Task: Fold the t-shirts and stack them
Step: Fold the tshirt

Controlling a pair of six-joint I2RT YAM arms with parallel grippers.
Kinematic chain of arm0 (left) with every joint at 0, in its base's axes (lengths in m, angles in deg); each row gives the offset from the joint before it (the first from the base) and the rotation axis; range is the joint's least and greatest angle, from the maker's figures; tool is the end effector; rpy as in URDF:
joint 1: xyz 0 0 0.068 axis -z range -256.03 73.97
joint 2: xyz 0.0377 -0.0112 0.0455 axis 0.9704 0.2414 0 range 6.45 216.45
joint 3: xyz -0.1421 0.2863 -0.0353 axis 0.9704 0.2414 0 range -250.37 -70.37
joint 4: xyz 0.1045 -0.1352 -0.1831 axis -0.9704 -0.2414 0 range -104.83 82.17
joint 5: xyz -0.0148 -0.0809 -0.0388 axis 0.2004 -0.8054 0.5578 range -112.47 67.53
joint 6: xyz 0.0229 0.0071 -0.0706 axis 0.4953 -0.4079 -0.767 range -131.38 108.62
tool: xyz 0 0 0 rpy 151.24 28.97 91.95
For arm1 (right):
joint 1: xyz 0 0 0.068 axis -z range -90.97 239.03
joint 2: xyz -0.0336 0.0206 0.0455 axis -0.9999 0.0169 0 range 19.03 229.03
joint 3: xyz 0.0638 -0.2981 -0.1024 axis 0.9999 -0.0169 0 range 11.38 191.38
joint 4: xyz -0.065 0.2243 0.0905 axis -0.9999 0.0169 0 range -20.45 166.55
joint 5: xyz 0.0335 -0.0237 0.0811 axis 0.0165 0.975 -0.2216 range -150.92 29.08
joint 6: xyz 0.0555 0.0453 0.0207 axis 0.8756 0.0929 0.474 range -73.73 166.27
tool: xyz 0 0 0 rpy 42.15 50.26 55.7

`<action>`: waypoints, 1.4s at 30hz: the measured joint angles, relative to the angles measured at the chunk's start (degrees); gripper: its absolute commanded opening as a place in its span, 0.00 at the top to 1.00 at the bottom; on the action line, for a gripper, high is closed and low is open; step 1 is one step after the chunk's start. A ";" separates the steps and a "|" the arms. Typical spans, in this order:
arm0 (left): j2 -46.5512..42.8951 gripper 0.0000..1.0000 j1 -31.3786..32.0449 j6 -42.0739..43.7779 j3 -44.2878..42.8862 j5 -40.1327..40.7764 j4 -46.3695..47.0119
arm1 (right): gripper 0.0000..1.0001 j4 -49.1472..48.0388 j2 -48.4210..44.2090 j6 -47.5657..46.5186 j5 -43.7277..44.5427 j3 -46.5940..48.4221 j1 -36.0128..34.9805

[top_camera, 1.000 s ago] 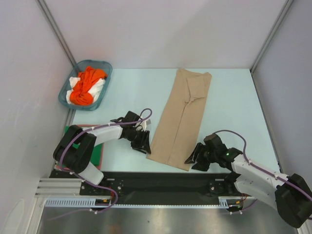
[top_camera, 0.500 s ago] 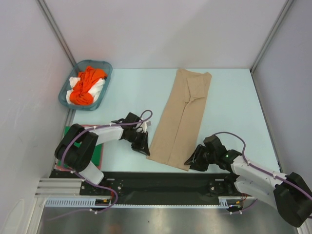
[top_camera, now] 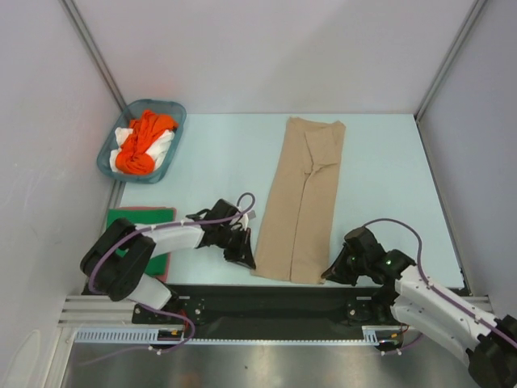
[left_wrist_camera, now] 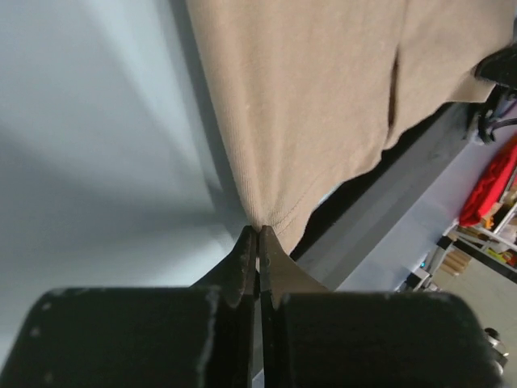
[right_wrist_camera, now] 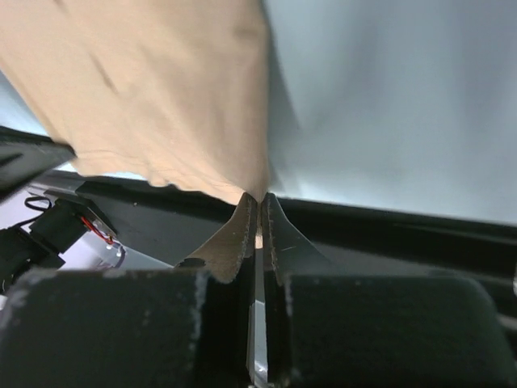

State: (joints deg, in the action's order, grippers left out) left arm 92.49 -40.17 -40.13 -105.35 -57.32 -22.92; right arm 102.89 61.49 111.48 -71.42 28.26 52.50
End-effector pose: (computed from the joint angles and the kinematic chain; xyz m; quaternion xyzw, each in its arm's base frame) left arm 0.1754 -0.1709 0.1685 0.1195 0.9279 -0.3530 0.0100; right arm 0.0692 0.0654 0.1629 0.2139 0.9356 0.2625 0.0999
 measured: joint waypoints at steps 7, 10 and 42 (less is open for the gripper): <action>-5.86 1.00 8.70 -12.63 3.15 0.22 7.45 | 1.00 14.16 -10.38 -2.56 2.86 3.56 0.96; -6.69 1.00 12.57 -16.81 3.17 0.70 10.14 | 1.00 18.80 -12.68 -3.15 3.04 4.15 1.25; 23.02 1.00 -6.14 -21.29 -39.08 -0.11 7.72 | 1.00 8.28 53.13 -38.25 -17.88 53.09 40.17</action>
State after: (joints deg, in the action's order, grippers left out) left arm 115.50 -46.31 -61.42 -144.43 -57.43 -15.20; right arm 111.18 114.62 73.23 -89.30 81.36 92.67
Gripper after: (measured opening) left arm 0.011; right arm 0.021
